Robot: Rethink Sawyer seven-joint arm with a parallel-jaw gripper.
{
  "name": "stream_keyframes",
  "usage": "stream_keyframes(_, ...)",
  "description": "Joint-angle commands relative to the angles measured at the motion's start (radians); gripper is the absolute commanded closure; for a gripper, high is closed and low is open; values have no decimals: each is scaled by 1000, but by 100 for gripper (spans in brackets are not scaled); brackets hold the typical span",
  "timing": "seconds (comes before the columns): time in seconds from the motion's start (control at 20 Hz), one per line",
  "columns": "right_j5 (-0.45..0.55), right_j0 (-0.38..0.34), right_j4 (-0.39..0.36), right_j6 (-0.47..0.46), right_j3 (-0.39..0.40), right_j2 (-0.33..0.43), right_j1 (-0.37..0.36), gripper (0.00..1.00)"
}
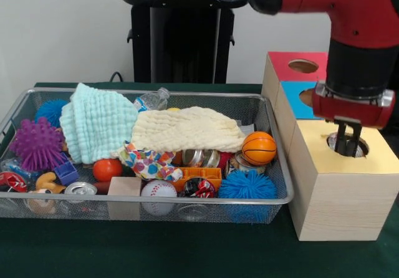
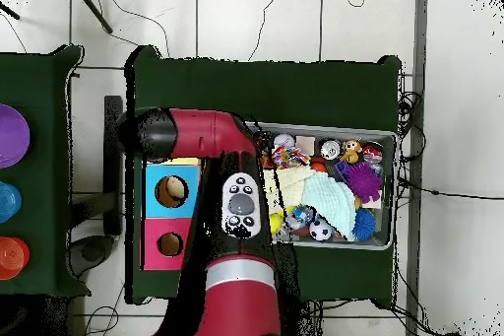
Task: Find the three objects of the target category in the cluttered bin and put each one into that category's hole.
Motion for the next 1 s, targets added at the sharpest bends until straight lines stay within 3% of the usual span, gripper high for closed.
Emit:
stream_keyframes(0.05,213,-84,108,-12,168,153,-218,100)
stream_keyframes(0.3,248,-91,151,-6,208,174,-276,100)
stream_keyframes(0.45,231,-101,142,-23,213,172,-274,100)
stream_keyframes(0.6,180,-121,90,-65,243,151,-271,100)
stream_keyframes(1.0,182,-197,-83,-213,236,103,-299,100)
